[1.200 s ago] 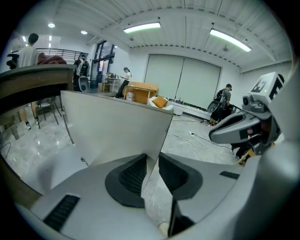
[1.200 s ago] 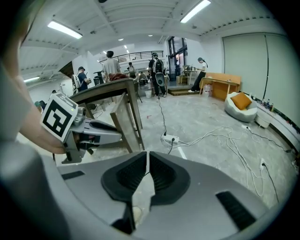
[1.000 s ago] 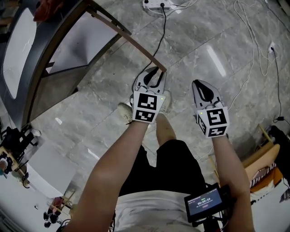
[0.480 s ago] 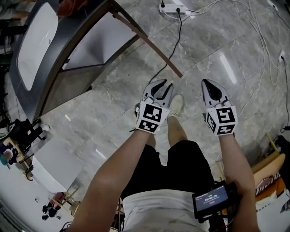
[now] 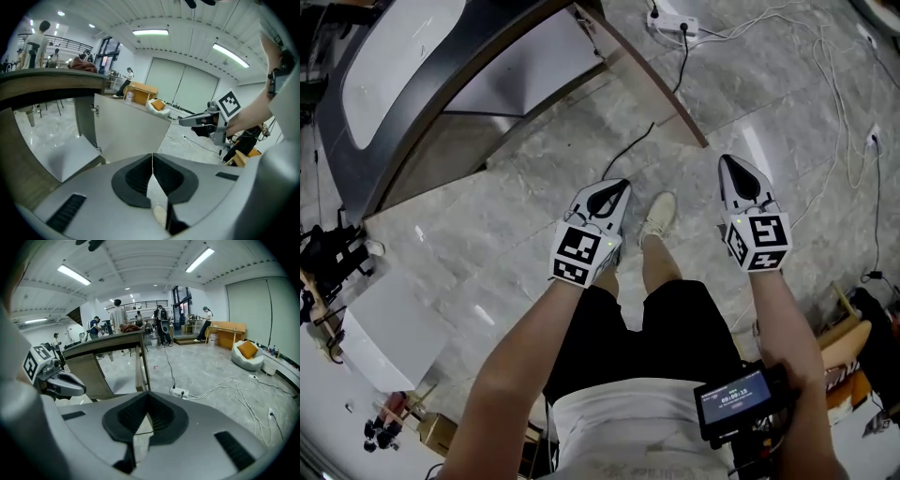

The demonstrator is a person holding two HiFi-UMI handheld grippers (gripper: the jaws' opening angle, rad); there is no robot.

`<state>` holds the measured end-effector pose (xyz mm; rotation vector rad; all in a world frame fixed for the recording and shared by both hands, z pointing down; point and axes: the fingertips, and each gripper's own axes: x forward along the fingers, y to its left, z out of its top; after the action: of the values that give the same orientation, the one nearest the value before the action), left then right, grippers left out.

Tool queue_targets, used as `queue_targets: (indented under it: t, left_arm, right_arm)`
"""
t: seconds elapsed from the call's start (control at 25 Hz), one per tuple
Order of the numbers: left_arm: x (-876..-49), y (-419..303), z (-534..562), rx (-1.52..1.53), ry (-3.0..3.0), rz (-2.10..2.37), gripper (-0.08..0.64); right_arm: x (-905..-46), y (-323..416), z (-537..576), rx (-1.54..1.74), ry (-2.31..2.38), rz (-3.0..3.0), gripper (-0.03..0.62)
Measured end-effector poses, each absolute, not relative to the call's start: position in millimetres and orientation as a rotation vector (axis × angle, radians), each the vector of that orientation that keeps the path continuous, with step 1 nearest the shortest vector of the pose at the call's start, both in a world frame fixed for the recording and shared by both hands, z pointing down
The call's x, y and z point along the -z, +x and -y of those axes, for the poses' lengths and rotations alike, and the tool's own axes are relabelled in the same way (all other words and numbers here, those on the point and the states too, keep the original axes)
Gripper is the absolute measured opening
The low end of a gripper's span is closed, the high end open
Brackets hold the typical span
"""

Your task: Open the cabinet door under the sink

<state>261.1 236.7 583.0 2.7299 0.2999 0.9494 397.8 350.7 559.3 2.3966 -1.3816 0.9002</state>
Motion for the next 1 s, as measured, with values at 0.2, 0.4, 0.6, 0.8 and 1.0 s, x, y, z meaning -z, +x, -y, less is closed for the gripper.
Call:
queue_targets:
  t: [0.2, 0.4, 0.6, 0.8, 1.0]
  left_arm:
    - [-527.8, 187.5, -190.3, -0.918, 2.741, -0.226, 0.011]
    - [-491.0, 137.3, -160.3, -0.882, 2.741, -0.11, 0.009]
    - [-455.8, 90.4, -135.4, -0.844, 2.745, -0.043, 0.009]
    - [-427.1, 43.8, -99.9, -0.752, 2.753, 0.077, 0.009]
    - [-408.3, 9.2, -66.5, -0.704, 2.747, 0.148, 0.009]
  right_arm:
    - [-510.2, 348.9, -307.2, -0.88, 2.321, 1.466, 0.012]
    - [-475.9, 322.6, -258.8, -0.841, 2.253, 1.599, 0.012]
    - [-429.7, 282.1, -216.0, -0.754, 2.21, 1.703, 0.012]
    - [-394.7, 234.4, -168.3, -0.68, 2.178, 1.79, 0.012]
    - [-387.5, 187.2, -134.1, -0.703, 2.103, 1.819, 0.012]
